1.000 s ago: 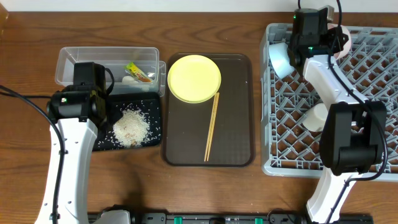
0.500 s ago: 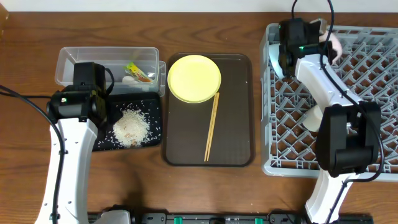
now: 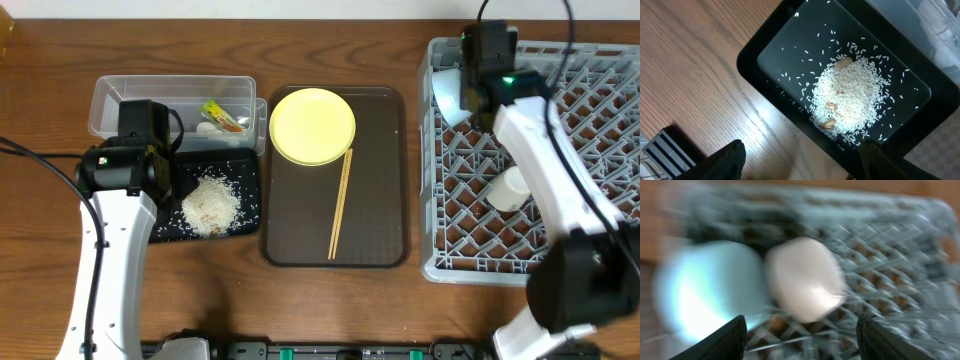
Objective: Sort waste into correct bins and load items into the dishwasher rack
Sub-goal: 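Move the right gripper back to the chopsticks on the brown tray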
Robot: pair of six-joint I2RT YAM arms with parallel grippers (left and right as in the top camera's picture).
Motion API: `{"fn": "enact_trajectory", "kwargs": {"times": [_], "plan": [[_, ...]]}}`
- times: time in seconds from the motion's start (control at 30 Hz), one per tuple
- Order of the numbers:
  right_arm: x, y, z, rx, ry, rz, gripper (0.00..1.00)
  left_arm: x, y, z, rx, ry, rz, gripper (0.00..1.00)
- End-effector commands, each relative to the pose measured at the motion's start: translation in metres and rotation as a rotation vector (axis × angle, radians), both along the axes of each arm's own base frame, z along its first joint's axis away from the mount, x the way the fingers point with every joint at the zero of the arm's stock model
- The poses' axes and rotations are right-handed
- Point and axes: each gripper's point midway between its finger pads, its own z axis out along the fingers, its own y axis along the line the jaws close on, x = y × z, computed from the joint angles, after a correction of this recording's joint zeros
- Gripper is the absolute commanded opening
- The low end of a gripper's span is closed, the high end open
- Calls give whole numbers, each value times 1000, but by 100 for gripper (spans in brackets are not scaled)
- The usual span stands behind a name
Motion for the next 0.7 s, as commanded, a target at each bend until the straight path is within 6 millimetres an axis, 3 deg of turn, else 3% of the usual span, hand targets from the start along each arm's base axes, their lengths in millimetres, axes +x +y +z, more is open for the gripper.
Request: {"fn": "enact_trajectory", "kwargs": {"times": [0.0,0.1,0.23,0.67], "plan": [[-14,86,20,311,-4,294,68,0,2,0,2,3,17,76],[-33,141,22,484,52,466,61,0,2,0,2,3,17,76],[-60,179,-2,524,180,493,60,0,2,0,2,3,17,77],[-124,236,-124,402,550,300,59,0,2,0,2,3,17,76]]}}
